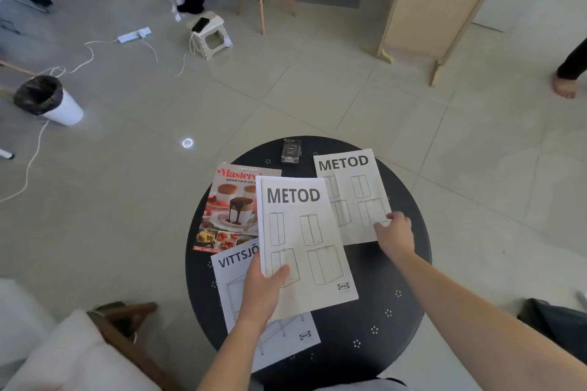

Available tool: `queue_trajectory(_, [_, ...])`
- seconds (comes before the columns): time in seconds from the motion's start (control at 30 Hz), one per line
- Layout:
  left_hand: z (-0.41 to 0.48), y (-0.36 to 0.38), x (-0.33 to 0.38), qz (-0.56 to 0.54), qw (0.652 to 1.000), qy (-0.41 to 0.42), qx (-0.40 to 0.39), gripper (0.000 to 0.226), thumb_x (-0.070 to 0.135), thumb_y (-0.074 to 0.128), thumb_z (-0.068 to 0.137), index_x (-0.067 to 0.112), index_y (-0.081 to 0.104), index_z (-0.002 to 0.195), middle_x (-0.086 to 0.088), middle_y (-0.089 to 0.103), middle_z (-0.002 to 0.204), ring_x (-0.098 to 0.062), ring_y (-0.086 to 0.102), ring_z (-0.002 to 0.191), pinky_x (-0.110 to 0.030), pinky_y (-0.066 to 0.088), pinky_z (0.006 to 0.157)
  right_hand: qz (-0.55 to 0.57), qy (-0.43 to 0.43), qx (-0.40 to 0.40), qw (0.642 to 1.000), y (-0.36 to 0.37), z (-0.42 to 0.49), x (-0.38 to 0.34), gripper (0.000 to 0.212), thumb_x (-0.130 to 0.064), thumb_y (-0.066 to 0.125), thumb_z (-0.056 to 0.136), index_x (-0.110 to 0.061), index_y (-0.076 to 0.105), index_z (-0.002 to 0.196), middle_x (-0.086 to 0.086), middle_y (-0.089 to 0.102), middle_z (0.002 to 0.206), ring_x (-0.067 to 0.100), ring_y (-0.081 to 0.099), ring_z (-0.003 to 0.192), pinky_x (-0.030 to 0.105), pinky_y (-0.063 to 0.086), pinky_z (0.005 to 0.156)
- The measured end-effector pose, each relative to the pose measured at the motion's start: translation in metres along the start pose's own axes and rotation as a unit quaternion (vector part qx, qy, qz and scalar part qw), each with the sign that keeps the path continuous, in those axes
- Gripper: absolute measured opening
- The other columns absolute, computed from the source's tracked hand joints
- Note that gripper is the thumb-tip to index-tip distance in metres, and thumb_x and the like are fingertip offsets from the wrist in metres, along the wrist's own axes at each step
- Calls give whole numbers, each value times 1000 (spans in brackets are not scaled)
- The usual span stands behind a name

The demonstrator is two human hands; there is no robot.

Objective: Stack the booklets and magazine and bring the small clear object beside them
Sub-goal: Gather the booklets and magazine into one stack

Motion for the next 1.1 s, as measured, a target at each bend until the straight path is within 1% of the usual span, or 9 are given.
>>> queue_trajectory(0.23, [7, -8, -13, -28, 999, -14, 40, 51, 22, 74, 101, 39, 55, 145, 11, 69, 135, -17, 63, 126, -52, 56, 107, -83, 36, 6, 996, 10, 35, -9, 70, -28, 69, 99, 3, 36, 153, 22, 42, 156, 44, 40, 144, 54, 44, 110])
queue_trajectory(0.43, [10, -14, -22, -31, 997, -24, 64, 52, 25, 75, 100, 42, 54, 144, 13, 68, 137, -16, 62, 128, -56, 54, 108, -108, 56, 18, 992, 16, 45, -8, 87, -35, 81, 91, 3, 34, 154, 22, 43, 155, 41, 40, 144, 57, 49, 108])
queue_trajectory(0.5, [12, -13, -22, -31, 997, -26, 69, 53, 25, 76, 100, 42, 53, 145, 13, 67, 138, -16, 61, 128, -57, 54, 108, -108, 62, 18, 992, 15, 47, -8, 86, -34, 81, 91, 4, 36, 153, 23, 45, 154, 41, 40, 145, 56, 49, 108])
queue_trajectory(0.6, [14, -11, -22, -34, 997, -29, 68, 52, 26, 76, 100, 43, 54, 143, 13, 68, 136, -16, 63, 126, -56, 56, 106, -111, 58, 5, 992, 14, 46, -10, 67, -30, 76, 95, 3, 48, 146, 23, 48, 152, 43, 42, 143, 54, 49, 106])
queue_trajectory(0.67, [16, -9, -22, -36, 997, -30, 65, 51, 25, 75, 100, 43, 54, 144, 13, 68, 135, -14, 63, 124, -53, 56, 104, -98, 62, -6, 993, 15, 46, -10, 56, -28, 73, 96, 1, 56, 141, 22, 50, 149, 43, 46, 138, 52, 51, 102])
queue_trajectory(0.73, [16, -8, -20, -39, 997, -29, 62, 50, 22, 74, 101, 41, 54, 143, 15, 68, 133, -11, 63, 120, -46, 56, 99, -60, 58, -16, 996, 15, 46, -10, 46, -24, 72, 94, -2, 61, 134, 20, 60, 141, 41, 58, 121, 46, 54, 90])
queue_trajectory(0.83, [17, -6, -18, -37, 997, -29, 61, 49, 21, 73, 102, 40, 53, 143, 16, 67, 130, -6, 62, 113, -46, 53, 98, -12, 42, -19, 999, 12, 43, -10, 34, -16, 66, 96, -6, 62, 128, 16, 70, 131, 35, 59, 99, 36, 46, 78])
queue_trajectory(1.0, [17, -10, -16, -24, 998, -28, 55, 48, 22, 73, 102, 39, 54, 143, 14, 67, 131, -7, 62, 113, -41, 55, 92, 83, 34, -44, 995, 6, 32, -3, 34, -7, 43, 104, -10, 59, 134, 14, 68, 130, 32, 64, 98, 47, 67, 74])
queue_trajectory(1.1, [16, -14, -14, -23, 998, -23, 49, 48, 22, 73, 102, 39, 55, 143, 14, 68, 130, -10, 64, 115, -33, 56, 82, 165, 31, -70, 983, -2, 18, 3, 40, -6, 39, 104, -16, 60, 136, 9, 69, 126, 26, 68, 98, 37, 67, 54])
Point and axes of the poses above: each hand's wrist, its own z-axis towards the middle knuckle, its own y-axis out of the palm, x = y × z, the point moved 4 cm from there along z, towards the middle knuckle
